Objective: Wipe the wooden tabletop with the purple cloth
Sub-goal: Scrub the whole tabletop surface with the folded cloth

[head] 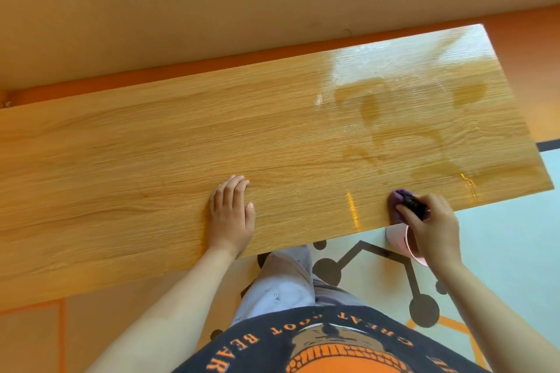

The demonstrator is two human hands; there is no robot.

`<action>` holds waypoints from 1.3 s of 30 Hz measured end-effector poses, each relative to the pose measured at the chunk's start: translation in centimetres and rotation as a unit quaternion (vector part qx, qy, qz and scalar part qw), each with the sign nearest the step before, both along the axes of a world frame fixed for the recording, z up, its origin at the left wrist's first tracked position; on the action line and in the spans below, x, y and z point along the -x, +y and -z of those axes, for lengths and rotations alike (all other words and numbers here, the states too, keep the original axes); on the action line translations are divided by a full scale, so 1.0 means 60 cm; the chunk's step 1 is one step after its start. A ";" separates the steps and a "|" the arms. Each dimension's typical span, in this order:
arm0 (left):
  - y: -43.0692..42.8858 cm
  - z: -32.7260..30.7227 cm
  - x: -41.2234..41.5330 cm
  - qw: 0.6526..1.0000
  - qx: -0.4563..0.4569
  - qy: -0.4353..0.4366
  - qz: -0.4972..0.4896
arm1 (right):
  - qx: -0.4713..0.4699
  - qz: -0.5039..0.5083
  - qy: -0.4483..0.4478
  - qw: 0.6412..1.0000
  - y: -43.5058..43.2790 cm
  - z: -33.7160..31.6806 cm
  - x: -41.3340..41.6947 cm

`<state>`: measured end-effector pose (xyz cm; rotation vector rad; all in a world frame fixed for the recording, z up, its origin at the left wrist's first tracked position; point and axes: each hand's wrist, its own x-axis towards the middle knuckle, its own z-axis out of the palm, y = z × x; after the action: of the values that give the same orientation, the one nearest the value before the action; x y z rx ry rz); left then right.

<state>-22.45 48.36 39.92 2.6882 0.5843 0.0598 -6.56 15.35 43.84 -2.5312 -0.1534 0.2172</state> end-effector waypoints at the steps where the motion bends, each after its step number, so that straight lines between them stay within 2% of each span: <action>1: 0.000 0.000 0.000 1.000 0.001 -0.001 -0.001 | 0.003 0.048 0.000 0.999 -0.012 0.001 -0.005; 3: 0.001 0.000 -0.001 1.000 0.002 -0.001 -0.002 | -0.011 0.142 0.002 0.990 -0.014 0.008 -0.002; 5: 0.001 0.000 0.000 1.000 0.001 0.004 -0.003 | -0.023 0.188 -0.002 0.982 0.006 0.013 0.012; 7: 0.001 0.000 -0.001 1.000 -0.002 0.013 -0.005 | -0.034 0.138 0.002 0.990 0.038 0.014 0.037; 11: 0.001 0.000 -0.002 1.000 -0.009 0.027 -0.006 | -0.067 -0.044 0.028 0.996 0.119 0.007 0.104; 17: 0.000 -0.002 -0.002 0.999 -0.019 0.037 -0.005 | -0.055 -0.149 0.028 0.987 0.126 0.014 0.108; 20: 0.000 -0.002 -0.003 0.999 -0.018 0.035 -0.006 | -0.040 -0.086 0.015 0.995 0.070 0.007 0.066; 26: 0.000 -0.001 -0.003 0.999 -0.018 0.042 -0.001 | 0.027 0.131 0.001 0.991 -0.060 -0.004 -0.046; 30: 0.001 0.000 -0.003 0.999 -0.019 0.051 -0.001 | 0.073 0.178 -0.027 0.981 -0.057 0.001 -0.069; 35: -0.001 -0.001 -0.003 0.998 -0.018 0.057 0.002 | 0.026 0.010 -0.017 0.999 0.073 0.013 -0.015; 39: -0.001 -0.003 -0.004 0.998 -0.016 0.063 0.001 | -0.018 -0.135 0.017 0.991 0.191 0.014 0.024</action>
<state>-22.23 48.32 40.08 2.7381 0.6249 -0.1030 -7.98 26.81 43.00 -2.4639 -0.4833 0.3600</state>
